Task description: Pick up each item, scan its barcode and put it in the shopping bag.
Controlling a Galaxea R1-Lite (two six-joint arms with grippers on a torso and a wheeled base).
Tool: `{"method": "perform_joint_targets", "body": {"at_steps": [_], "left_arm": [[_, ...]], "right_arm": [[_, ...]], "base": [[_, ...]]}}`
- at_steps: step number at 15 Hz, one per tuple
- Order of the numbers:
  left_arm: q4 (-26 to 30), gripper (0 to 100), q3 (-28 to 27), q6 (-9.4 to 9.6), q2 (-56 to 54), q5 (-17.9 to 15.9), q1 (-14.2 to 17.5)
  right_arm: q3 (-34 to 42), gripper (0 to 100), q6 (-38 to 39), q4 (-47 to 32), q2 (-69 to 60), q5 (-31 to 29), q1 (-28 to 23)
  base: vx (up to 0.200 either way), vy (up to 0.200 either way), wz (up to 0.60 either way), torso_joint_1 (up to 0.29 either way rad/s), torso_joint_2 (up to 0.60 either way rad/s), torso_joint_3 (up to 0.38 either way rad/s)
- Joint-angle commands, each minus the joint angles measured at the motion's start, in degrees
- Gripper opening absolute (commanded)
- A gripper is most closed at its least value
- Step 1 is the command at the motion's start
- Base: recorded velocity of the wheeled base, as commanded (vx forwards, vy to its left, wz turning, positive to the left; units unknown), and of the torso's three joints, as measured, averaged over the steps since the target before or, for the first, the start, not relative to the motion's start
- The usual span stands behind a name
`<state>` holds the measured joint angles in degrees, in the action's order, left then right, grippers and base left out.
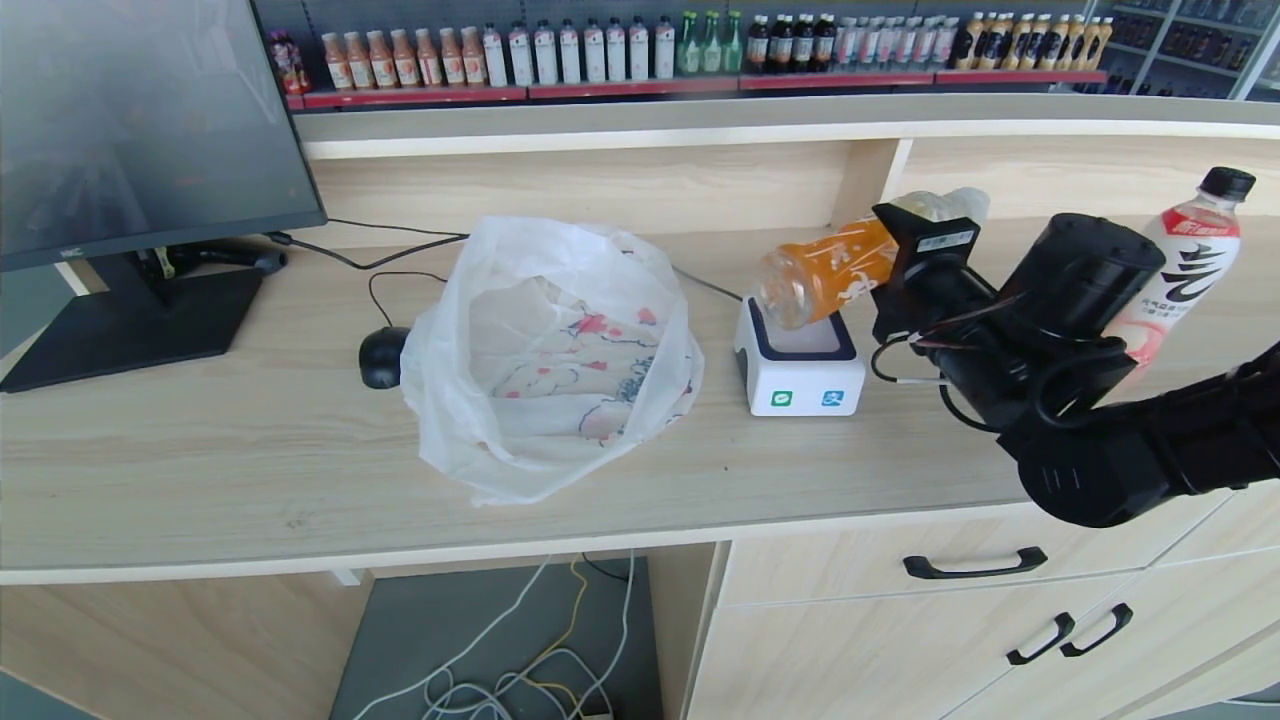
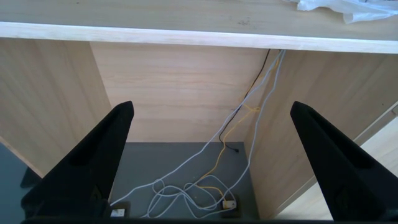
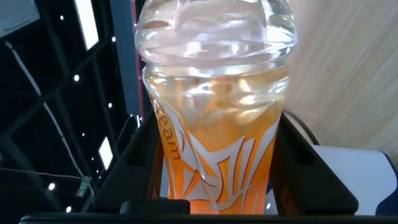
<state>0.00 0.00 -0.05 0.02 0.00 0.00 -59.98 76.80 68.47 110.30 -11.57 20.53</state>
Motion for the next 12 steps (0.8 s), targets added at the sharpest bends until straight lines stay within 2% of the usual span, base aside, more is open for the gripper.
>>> {"method": "perform_joint_targets", "body": {"at_steps": [1,3,4,5,6,7,12], "left_arm": [[0.0,100,0.0,-0.04,-0.02,0.0,0.0],[0.0,100,0.0,-0.04,-0.02,0.0,0.0],[0.0,100,0.0,-0.04,-0.02,0.0,0.0],[0.0,100,0.0,-0.04,-0.02,0.0,0.0],[0.0,100,0.0,-0.04,-0.02,0.0,0.0],[0.0,100,0.0,-0.04,-0.02,0.0,0.09],[0.0,100,0.0,-0.04,-0.02,0.0,0.0]], "right_arm": [[-1.28,0,-1.39,0.08,-1.84,0.32,0.13],[-3.39,0,-4.73,-0.01,-4.48,4.19,2.59],[-3.39,0,-8.77,-0.01,-5.1,6.38,3.47],[-3.39,0,-9.65,-0.01,-5.18,6.65,3.64],[-3.3,0,-19.76,0.08,-5.71,9.2,6.19],[-3.3,0,-24.95,0.08,-5.8,10.6,6.81],[3.82,0,-55.88,-0.1,-7.91,10.51,10.76]], "base": [[0.0,0.0,0.0,0.0,0.0,0.0],[0.0,0.0,0.0,0.0,0.0,0.0],[0.0,0.0,0.0,0.0,0.0,0.0],[0.0,0.0,0.0,0.0,0.0,0.0],[0.0,0.0,0.0,0.0,0.0,0.0],[0.0,0.0,0.0,0.0,0.0,0.0],[0.0,0.0,0.0,0.0,0.0,0.0]]}}
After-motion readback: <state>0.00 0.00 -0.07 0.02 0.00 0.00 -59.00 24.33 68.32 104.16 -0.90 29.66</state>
